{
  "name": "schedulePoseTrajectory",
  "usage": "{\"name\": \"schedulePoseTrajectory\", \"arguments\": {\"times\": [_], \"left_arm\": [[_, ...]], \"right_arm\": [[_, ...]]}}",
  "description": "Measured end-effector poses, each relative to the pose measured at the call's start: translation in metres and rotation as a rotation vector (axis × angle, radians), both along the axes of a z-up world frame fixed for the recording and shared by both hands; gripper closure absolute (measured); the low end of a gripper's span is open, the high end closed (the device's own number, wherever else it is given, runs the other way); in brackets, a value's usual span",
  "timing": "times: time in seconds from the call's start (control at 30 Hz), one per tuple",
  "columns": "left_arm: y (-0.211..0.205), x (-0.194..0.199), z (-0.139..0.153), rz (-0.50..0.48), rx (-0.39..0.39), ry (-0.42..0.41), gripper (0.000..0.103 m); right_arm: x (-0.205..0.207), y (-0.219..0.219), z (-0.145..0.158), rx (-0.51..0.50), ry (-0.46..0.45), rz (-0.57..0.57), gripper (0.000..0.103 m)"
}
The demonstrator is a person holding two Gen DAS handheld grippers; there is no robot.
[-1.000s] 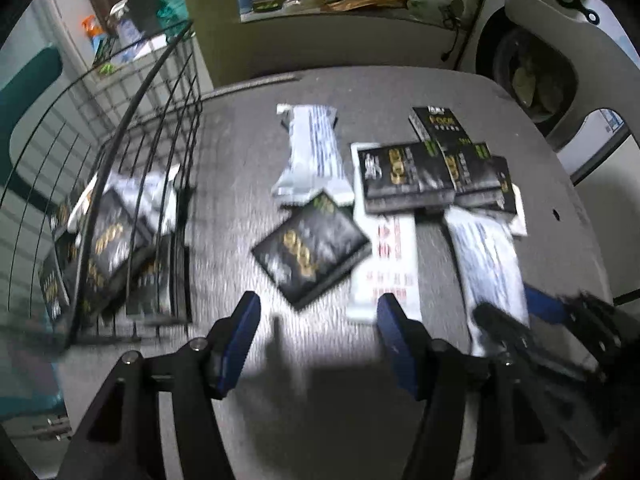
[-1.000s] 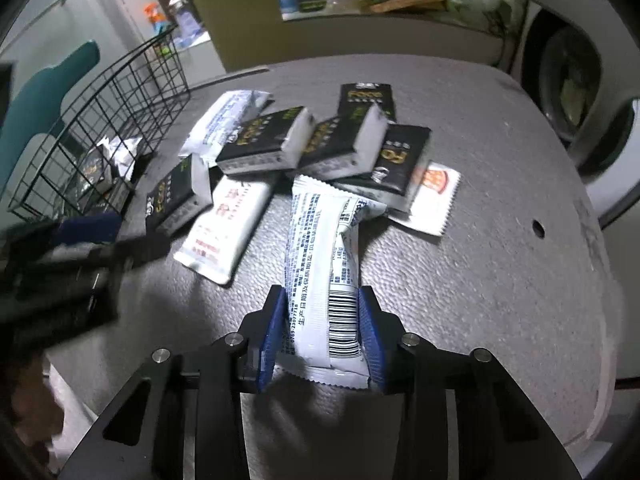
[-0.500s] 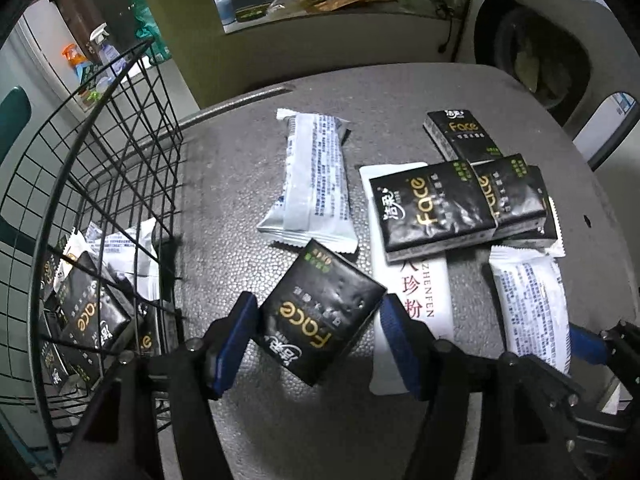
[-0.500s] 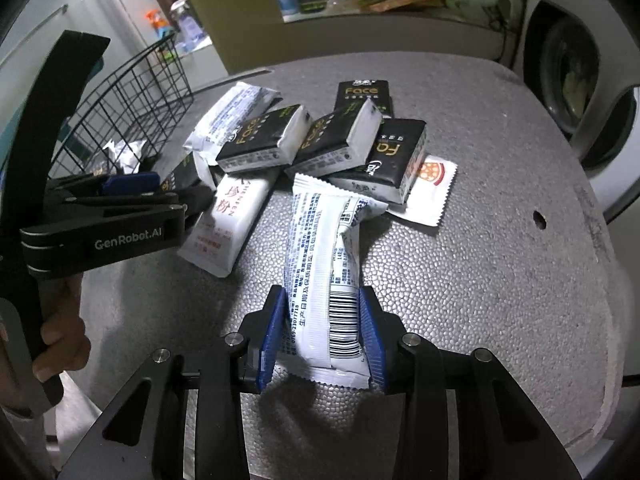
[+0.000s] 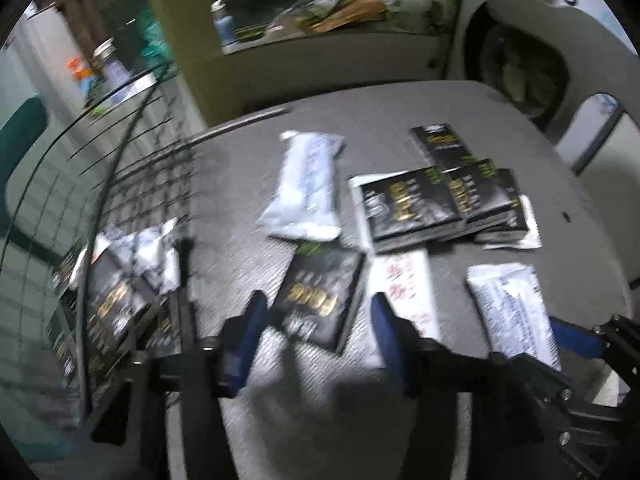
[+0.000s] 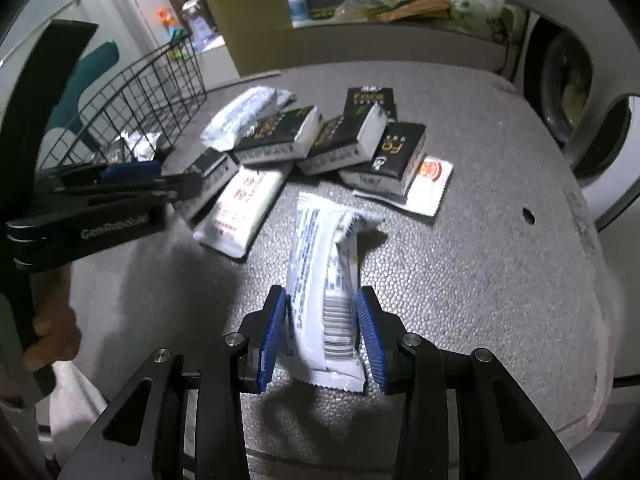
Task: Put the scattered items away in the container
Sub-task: 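Grasp a black Face pack with the left tool while the right tool holds the wipe pack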
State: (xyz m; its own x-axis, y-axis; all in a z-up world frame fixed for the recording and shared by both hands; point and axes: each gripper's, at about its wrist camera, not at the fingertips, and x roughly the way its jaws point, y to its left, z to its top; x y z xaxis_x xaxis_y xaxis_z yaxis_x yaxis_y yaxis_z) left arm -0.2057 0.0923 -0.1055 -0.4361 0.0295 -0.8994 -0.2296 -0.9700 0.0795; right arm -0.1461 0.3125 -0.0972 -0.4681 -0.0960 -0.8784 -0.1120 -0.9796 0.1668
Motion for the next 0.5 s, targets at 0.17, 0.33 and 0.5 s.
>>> {"name": "schedulePoseTrajectory", "arguments": {"times": [0.17,0.33,0.5], "left_arm": [[0.002,-0.018,-0.013,0.016,-0.013,-0.018,0.032],[0.0,-0.032,-0.024,0.024,0.019,-0.04,0.028],[-0.002,-0.031,-0.025,0.031,0.09,-0.076,0.041]], "right_arm": [[-0.005,0.003,-0.005,-0.006,-0.004,-0.007,0.065],[-0.009,0.005,-0.011,-0.013,-0.01,-0.011,0.058],[-0.012,0.002,-0.015,-0.009,-0.019,-0.019,0.058]]}}
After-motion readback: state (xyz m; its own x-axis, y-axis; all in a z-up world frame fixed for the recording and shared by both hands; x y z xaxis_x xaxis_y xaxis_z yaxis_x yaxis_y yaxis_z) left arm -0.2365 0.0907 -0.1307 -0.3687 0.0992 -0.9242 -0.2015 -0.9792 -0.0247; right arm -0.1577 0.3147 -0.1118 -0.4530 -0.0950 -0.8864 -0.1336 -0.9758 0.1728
